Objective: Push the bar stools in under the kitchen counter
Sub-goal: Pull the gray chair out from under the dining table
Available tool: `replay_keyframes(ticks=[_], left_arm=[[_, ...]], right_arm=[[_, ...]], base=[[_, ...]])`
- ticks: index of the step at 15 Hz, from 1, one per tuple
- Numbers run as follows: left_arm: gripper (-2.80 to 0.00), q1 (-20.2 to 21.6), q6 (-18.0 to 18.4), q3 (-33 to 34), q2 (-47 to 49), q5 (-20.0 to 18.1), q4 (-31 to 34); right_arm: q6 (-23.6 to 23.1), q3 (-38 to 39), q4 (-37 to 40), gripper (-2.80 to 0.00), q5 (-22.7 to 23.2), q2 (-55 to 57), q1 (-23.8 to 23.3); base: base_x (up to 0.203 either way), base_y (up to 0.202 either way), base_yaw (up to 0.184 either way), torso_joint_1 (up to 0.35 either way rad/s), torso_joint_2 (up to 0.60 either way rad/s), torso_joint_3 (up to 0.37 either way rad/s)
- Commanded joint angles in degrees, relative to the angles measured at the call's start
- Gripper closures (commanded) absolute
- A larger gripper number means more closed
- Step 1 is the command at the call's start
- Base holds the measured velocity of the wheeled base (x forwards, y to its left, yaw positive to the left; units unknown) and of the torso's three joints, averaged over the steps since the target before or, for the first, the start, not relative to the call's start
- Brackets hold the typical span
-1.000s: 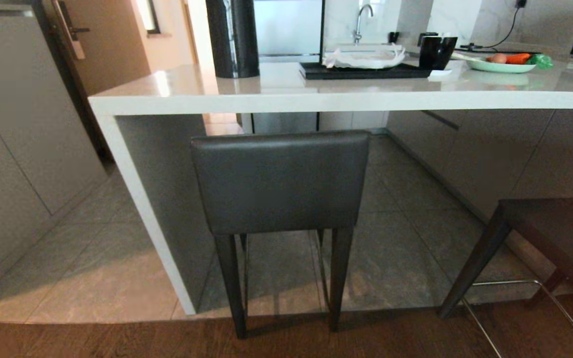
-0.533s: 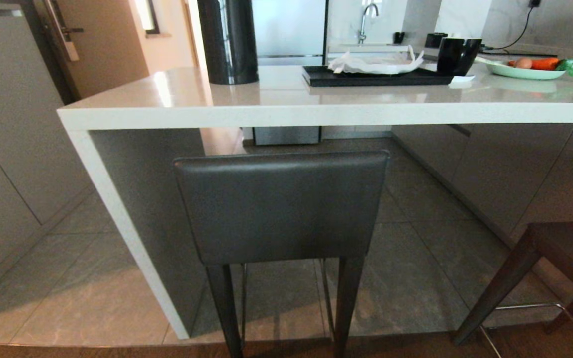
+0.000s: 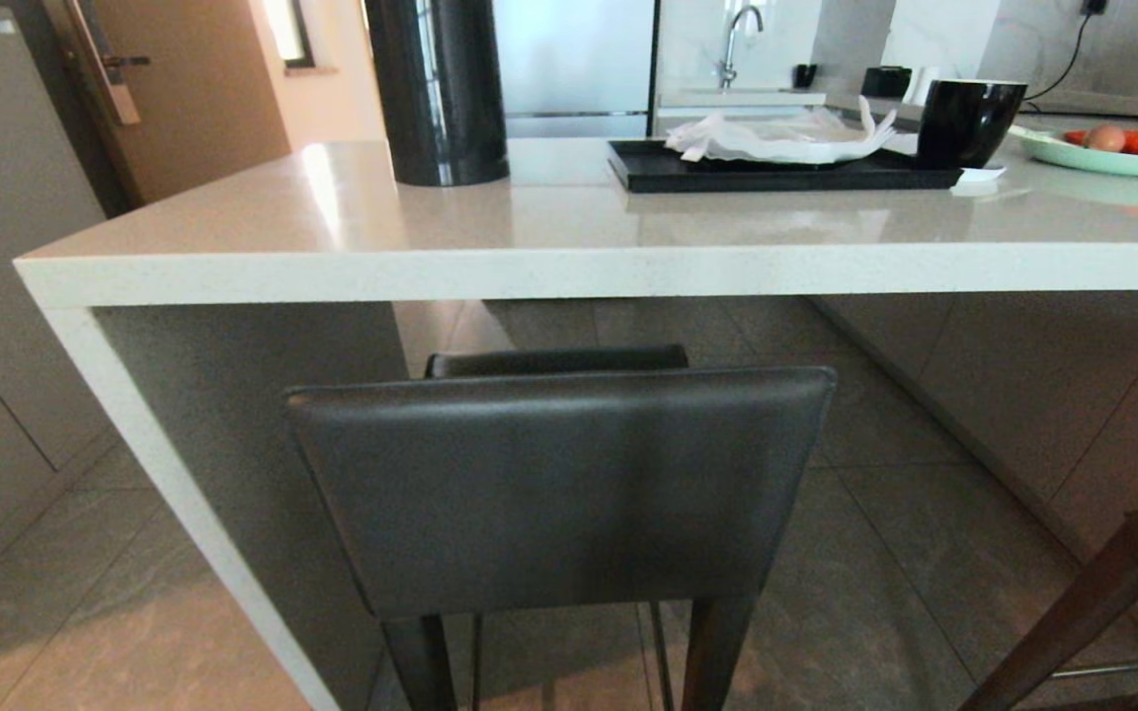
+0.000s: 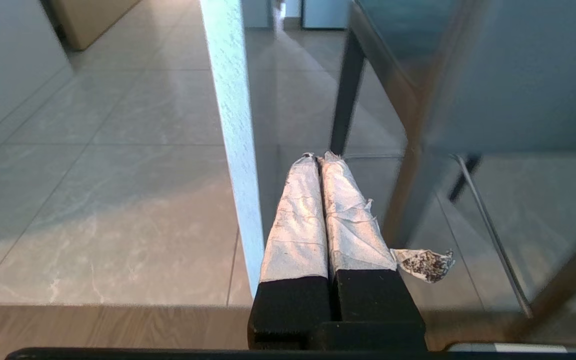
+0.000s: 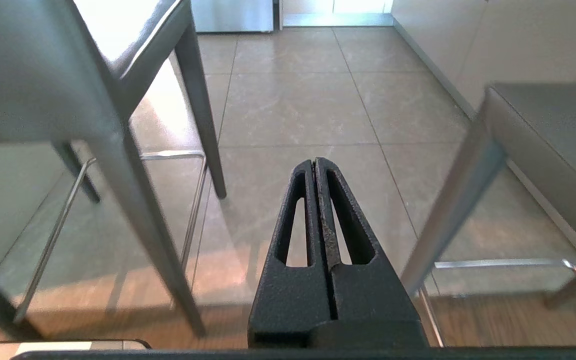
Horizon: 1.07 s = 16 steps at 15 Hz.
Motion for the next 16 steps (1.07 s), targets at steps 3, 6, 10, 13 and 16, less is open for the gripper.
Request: replay_keyframes(ticks=[3, 6, 10, 13, 16], left_arm=[[0.0, 0.0, 0.0, 0.0, 0.1, 0.0, 0.0], [0.0, 0.0, 0.0, 0.0, 0.1, 0.0, 0.0], [0.0, 0.0, 0.1, 0.0, 0.1, 0.0, 0.0], [-2.8, 0.1, 0.1, 0.0, 0.1, 0.0, 0.0], [-2.8, 0.0, -0.1, 0.0, 0.1, 0.0, 0.0]], right_arm=[[-0.1, 0.0, 0.0, 0.0, 0.1, 0.0, 0.0], [-0.1, 0.0, 0.0, 0.0, 0.1, 0.0, 0.0], [0.0, 0.0, 0.0, 0.0, 0.1, 0.0, 0.0], [-0.1, 0.0, 0.1, -2.8, 0.1, 0.0, 0.0], [-0.1, 0.0, 0.1, -2.8, 0.1, 0.0, 0.0]], base=[[0.078, 0.0, 0.003, 0.006, 0.0, 0.002], [0.0, 0.0, 0.0, 0.0, 0.0, 0.0], [0.0, 0.0, 0.0, 0.0, 0.0, 0.0], [0.0, 0.0, 0.0, 0.0, 0.0, 0.0], [0.0, 0.0, 0.0, 0.0, 0.0, 0.0]])
